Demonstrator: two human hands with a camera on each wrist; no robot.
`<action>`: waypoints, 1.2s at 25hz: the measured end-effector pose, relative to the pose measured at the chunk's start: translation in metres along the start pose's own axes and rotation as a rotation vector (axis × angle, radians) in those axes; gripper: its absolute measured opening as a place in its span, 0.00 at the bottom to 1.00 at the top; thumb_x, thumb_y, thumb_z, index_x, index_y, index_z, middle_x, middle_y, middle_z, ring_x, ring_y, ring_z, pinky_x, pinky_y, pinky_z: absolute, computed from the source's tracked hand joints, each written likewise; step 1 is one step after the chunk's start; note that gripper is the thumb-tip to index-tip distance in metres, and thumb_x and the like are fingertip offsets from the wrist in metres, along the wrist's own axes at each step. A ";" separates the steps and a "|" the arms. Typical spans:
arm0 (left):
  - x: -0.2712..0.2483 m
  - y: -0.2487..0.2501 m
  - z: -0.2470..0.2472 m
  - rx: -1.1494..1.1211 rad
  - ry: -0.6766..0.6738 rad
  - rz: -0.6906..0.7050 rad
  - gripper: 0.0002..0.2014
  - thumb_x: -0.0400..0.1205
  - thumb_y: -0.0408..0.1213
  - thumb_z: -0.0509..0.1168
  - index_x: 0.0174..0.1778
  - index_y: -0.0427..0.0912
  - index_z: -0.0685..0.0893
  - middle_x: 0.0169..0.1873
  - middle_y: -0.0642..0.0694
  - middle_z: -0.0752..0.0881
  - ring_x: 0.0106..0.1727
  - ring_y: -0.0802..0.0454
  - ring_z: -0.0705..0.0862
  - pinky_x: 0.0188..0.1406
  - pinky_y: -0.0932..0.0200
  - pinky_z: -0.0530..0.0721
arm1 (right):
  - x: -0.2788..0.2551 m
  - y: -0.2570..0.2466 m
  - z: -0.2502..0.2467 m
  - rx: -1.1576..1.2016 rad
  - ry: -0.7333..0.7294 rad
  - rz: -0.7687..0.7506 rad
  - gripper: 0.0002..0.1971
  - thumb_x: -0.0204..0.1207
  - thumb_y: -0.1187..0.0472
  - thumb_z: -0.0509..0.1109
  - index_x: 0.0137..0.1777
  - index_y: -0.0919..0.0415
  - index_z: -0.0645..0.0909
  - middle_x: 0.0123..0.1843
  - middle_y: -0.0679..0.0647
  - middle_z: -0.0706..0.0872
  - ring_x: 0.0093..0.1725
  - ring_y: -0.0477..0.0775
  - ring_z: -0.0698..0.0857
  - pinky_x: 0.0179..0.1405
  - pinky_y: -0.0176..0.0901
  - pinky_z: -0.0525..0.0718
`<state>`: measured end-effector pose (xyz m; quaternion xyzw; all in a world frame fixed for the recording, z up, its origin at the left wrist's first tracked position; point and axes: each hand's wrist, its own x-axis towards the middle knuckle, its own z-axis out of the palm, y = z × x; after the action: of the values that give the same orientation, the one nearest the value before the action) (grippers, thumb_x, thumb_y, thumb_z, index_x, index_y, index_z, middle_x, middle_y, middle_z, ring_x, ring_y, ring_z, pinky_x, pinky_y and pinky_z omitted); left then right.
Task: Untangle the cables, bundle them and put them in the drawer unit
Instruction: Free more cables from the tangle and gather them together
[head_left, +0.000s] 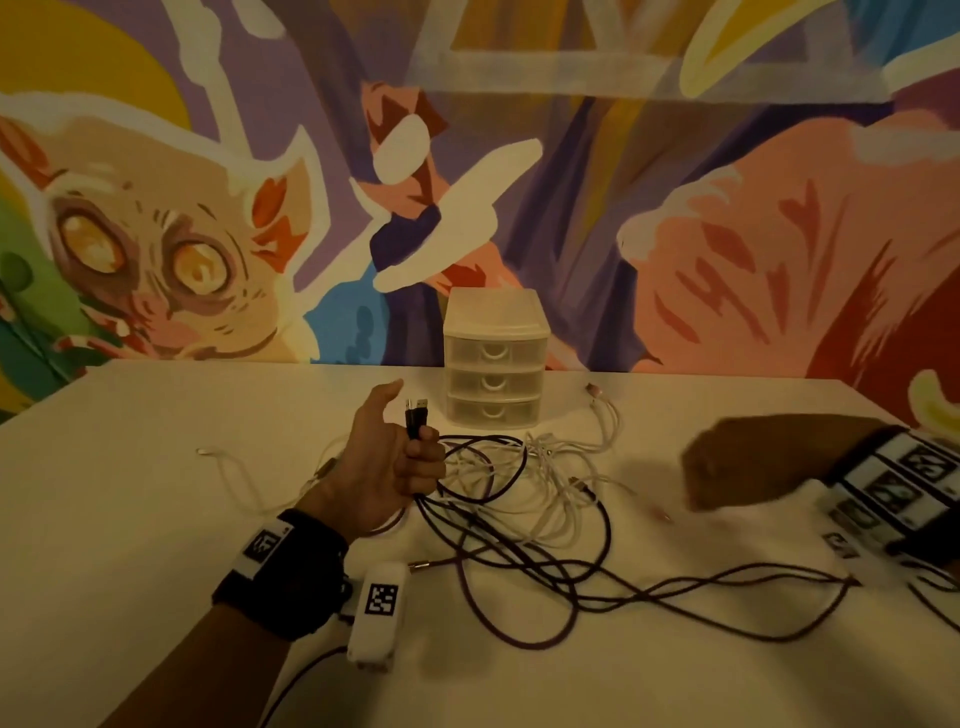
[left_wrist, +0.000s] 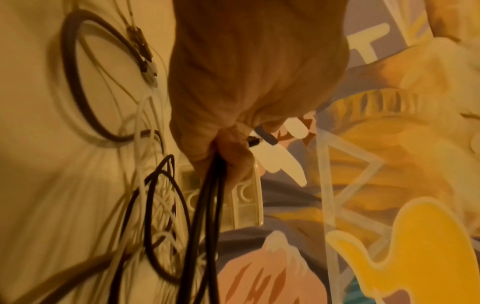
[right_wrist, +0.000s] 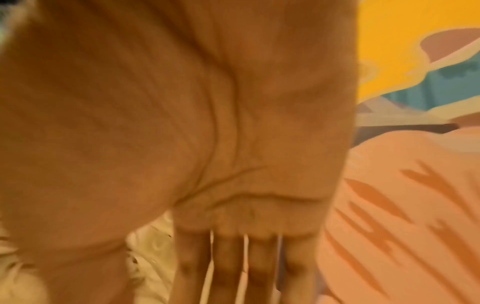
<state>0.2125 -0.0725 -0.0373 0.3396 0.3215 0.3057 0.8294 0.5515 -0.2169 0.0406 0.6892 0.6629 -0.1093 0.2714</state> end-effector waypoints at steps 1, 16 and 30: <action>0.004 0.004 -0.003 0.018 -0.003 -0.038 0.27 0.86 0.64 0.58 0.35 0.43 0.74 0.27 0.53 0.63 0.26 0.57 0.57 0.22 0.61 0.52 | 0.008 -0.007 -0.006 0.063 0.143 -0.091 0.12 0.88 0.44 0.67 0.57 0.48 0.89 0.52 0.42 0.90 0.52 0.43 0.86 0.58 0.41 0.82; 0.016 -0.006 -0.043 0.071 0.338 0.128 0.27 0.93 0.64 0.53 0.37 0.47 0.73 0.23 0.54 0.64 0.20 0.59 0.59 0.15 0.64 0.55 | 0.117 -0.144 -0.074 0.279 0.698 -0.293 0.10 0.86 0.45 0.68 0.50 0.49 0.83 0.53 0.46 0.87 0.51 0.50 0.86 0.56 0.55 0.88; 0.013 -0.013 -0.030 0.362 0.386 0.117 0.28 0.92 0.67 0.54 0.36 0.49 0.72 0.20 0.54 0.67 0.16 0.58 0.63 0.17 0.65 0.58 | 0.110 -0.101 -0.098 0.966 0.493 -0.273 0.03 0.82 0.70 0.76 0.47 0.68 0.90 0.44 0.61 0.96 0.45 0.61 0.96 0.43 0.46 0.93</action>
<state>0.2019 -0.0593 -0.0683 0.4356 0.5030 0.3496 0.6596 0.4431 -0.0752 0.0423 0.6483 0.6645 -0.2705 -0.2550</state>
